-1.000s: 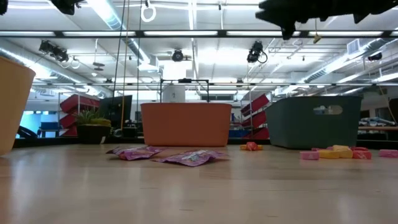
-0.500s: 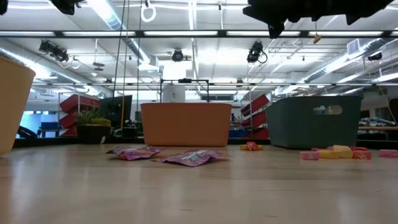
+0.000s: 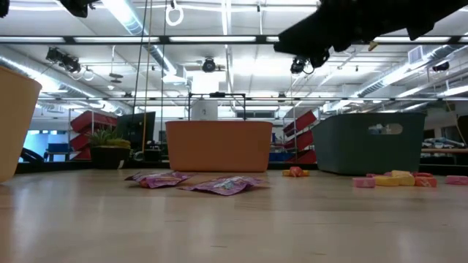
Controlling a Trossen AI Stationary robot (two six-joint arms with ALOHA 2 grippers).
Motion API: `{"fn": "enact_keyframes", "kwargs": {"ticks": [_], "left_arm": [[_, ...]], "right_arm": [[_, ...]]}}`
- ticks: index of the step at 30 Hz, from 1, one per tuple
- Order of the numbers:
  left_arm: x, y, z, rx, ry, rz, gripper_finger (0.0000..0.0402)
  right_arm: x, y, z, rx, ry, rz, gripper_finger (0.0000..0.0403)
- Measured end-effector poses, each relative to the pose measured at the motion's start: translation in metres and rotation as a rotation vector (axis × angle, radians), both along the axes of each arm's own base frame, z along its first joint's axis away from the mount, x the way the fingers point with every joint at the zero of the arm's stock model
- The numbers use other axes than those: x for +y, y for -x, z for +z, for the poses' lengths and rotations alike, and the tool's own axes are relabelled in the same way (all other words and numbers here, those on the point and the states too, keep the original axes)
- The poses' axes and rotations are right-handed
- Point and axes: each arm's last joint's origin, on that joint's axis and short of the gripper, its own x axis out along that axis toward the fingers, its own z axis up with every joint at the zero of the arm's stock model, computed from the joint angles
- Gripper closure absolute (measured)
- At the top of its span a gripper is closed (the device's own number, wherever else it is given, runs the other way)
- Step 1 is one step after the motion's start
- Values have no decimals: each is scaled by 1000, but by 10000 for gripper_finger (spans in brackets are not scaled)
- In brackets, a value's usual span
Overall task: Sort candy
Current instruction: Put the right purple candy into the blue bin
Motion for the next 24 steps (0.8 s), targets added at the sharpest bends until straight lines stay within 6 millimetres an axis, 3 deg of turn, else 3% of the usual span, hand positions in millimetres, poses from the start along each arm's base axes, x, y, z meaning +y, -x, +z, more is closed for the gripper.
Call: {"fn": "enact_keyframes", "kwargs": {"ticks": [10, 17, 24], "left_arm": [[0, 0, 2, -14, 9, 1, 335], [0, 0, 1, -22, 36, 0, 335], [0, 0, 1, -42, 88, -3, 335]], "right_arm": [[21, -26, -33, 63, 35, 15, 289], [37, -52, -38, 136, 77, 40, 289], [46, -66, -36, 207, 118, 48, 289]]}}
